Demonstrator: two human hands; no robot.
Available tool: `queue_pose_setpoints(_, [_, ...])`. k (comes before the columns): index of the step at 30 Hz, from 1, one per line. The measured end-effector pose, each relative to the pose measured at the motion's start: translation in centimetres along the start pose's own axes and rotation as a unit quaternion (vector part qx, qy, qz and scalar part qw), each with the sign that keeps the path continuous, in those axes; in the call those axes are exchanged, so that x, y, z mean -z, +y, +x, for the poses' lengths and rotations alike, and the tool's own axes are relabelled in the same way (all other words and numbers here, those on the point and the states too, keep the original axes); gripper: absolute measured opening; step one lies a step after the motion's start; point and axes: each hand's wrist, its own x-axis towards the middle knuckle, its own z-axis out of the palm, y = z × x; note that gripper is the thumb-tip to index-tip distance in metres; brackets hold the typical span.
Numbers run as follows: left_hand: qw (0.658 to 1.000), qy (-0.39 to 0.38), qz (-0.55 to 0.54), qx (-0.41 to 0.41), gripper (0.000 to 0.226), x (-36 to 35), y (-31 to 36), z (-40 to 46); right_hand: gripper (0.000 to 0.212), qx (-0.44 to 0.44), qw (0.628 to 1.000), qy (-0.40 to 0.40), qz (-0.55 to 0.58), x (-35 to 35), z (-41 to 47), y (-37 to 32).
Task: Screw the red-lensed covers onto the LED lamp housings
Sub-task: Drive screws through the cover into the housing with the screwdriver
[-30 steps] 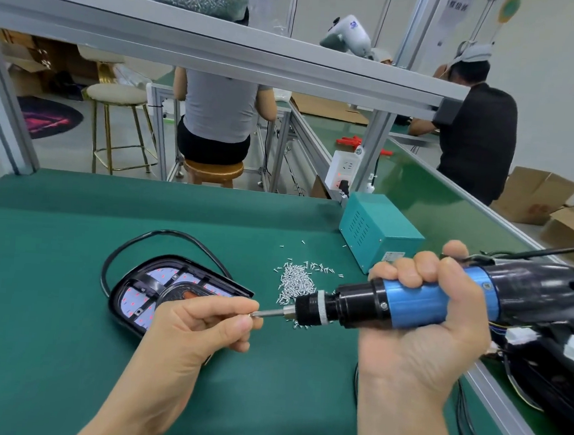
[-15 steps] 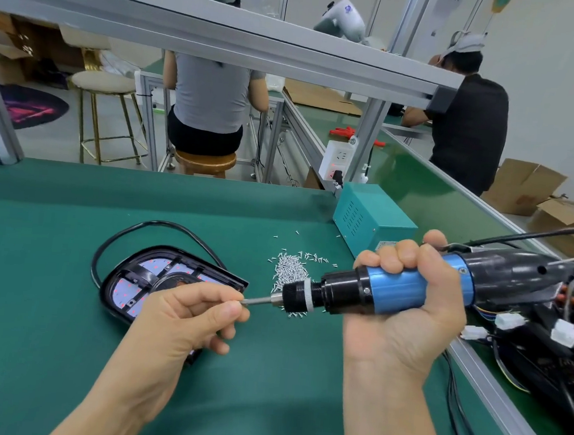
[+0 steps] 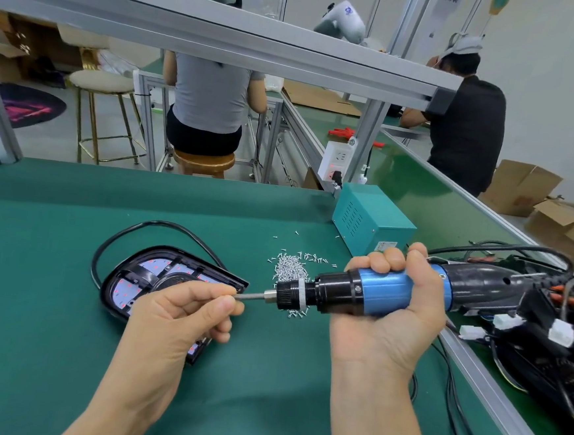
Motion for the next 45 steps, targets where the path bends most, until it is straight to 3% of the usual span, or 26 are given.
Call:
queue_pose_setpoints(16, [1.0, 0.005, 0.007, -0.015, 0.016, 0.6, 0.3, 0.0, 0.027, -0.051, 0.998, -0.021, -0.026, 0.3, -0.2, -0.1])
queue_pose_setpoints(24, [0.999, 0.006, 0.035, -0.022, 0.018, 0.1, 0.8, 0.0, 0.031, -0.04, 0.999, 0.032, -0.007, 0.7, 0.2, 0.0])
queue_pose_setpoints(30, [0.998, 0.0, 0.064, -0.014, 0.026, 0.2, 0.8, -0.2, 0.028, -0.044, 0.999, 0.031, 0.0, 0.9, 0.6, 0.2])
queue_pose_setpoints(34, [0.997, 0.001, 0.077, -0.017, 0.052, 0.8, 0.8, -0.3, 0.028, -0.041, 0.999, 0.03, -0.002, 0.9, 0.9, 0.1])
queue_pose_setpoints(37, [0.993, 0.05, 0.097, -0.038, 0.051, 1.9, 0.6, -0.3, 0.028, -0.036, 0.999, 0.026, -0.003, 1.0, 1.0, -0.1])
queue_pose_setpoints(40, [0.976, 0.155, 0.141, -0.06, 0.039, 4.2, -0.1, 0.0, 0.028, -0.031, 0.999, 0.019, -0.01, 1.3, 1.2, -0.3])
queue_pose_setpoints(43, [0.925, 0.276, 0.258, -0.043, 0.03, 7.4, -1.1, 0.8, 0.023, -0.029, 0.999, 0.009, -0.015, 1.7, 1.1, -0.5])
queue_pose_setpoints(45, [0.875, 0.321, 0.363, 0.018, 0.043, 9.2, -1.8, 1.4, 0.021, -0.028, 0.999, 0.007, -0.016, 1.9, 1.0, -0.5])
